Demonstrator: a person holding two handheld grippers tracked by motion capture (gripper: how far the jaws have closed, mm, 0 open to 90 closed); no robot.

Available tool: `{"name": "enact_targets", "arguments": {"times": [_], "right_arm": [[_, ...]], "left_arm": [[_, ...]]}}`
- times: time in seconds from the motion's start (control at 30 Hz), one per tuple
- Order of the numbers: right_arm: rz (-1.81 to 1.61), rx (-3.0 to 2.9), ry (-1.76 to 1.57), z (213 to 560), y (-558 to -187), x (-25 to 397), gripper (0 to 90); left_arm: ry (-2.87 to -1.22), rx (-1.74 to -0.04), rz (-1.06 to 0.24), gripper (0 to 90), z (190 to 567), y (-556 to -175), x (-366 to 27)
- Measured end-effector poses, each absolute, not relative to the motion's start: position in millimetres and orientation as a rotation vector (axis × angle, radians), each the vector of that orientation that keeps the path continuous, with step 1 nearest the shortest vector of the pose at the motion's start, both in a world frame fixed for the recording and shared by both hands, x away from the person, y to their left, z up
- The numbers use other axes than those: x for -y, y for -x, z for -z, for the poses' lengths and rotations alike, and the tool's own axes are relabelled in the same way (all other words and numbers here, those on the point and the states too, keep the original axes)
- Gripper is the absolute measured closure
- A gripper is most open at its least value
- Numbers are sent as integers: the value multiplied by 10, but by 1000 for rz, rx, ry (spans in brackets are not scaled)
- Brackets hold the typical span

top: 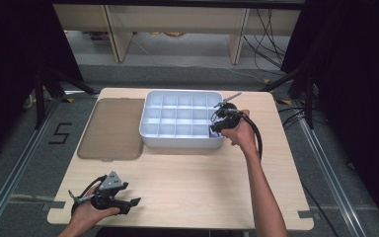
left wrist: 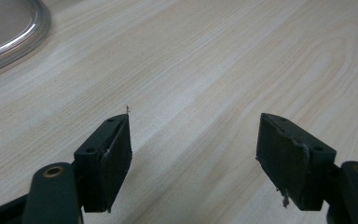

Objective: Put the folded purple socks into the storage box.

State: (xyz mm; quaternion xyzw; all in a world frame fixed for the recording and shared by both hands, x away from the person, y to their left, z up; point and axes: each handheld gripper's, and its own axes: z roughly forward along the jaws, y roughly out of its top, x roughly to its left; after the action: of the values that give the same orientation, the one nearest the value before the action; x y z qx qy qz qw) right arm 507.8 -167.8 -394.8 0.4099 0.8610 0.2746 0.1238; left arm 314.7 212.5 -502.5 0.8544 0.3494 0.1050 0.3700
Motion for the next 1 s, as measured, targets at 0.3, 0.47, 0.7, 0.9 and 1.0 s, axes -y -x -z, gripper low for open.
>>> {"name": "enact_targets", "arguments": {"times": [0.3, 0.47, 0.7, 0.9, 1.0], "right_arm": [[-899, -2492, -1171, 3928, -4961, 1626, 654], [-959, -2466, -1167, 3943, -4887, 1590, 611], [-1042, -2443, -1176, 3985, -4772, 1542, 476], [-1092, -2431, -1166, 4025, -4666, 1490, 393], [-1123, -2422, -1149, 4068, -4626, 1442, 322]], "left_arm": [[-2164, -920, -279, 257, 5016, -3149, -2140], [-2157, -923, -280, 256, 5012, -3152, -2148], [-2168, -911, -279, 256, 5021, -3153, -2142], [-2160, -944, -280, 255, 5034, -3147, -2127], [-2162, -919, -270, 254, 5023, -3146, -2131]]}}
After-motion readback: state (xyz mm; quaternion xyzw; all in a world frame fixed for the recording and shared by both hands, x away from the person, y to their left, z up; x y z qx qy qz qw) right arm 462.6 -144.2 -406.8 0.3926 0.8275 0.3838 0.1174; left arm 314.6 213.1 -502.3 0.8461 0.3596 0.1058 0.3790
